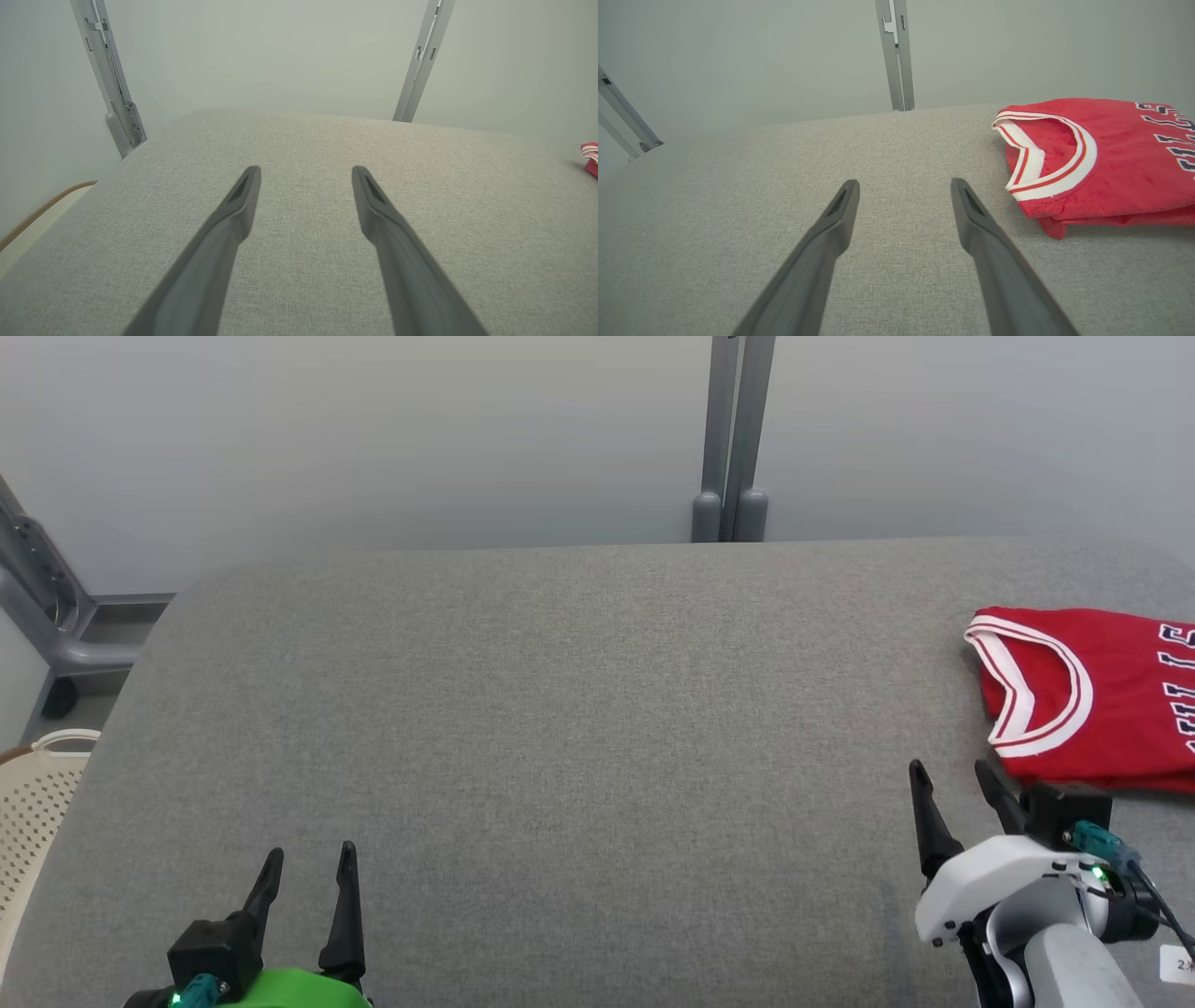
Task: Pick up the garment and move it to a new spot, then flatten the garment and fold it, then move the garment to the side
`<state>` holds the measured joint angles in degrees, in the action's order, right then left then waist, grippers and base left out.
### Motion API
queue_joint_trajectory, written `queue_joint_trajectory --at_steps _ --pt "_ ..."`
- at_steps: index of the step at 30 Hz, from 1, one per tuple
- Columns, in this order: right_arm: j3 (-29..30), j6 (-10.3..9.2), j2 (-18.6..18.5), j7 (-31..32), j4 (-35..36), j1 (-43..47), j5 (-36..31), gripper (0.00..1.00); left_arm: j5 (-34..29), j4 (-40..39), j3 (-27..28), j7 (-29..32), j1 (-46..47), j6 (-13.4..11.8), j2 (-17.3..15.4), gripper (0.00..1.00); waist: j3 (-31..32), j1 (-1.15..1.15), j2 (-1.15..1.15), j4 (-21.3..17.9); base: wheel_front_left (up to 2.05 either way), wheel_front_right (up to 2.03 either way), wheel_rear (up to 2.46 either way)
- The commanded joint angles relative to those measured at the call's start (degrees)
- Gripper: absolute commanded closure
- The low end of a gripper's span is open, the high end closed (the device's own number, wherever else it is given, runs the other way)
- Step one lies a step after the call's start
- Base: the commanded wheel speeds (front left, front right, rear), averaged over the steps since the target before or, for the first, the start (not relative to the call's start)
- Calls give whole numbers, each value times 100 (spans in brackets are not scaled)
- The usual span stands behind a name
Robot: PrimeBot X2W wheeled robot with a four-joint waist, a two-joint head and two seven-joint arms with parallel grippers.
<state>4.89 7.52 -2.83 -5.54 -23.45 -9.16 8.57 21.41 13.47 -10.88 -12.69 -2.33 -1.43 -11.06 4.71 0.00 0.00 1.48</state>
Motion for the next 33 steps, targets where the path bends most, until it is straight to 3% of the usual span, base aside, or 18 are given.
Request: queue_joint_trajectory --at_steps 1,11,33 --pt "2 -8 -16 21 64 117 63 0 20 3 -6 -21 -75 20 12 0 52 0 0 52 0 0 0" --pt "-233 -8 -16 -30 122 437 437 0 65 122 -105 -45 -213 78 -34 0 142 0 0 197 0 0 0" --pt "-435 -8 -14 -34 63 520 349 0 150 254 -99 -124 -169 32 -64 0 136 0 0 177 0 0 0"
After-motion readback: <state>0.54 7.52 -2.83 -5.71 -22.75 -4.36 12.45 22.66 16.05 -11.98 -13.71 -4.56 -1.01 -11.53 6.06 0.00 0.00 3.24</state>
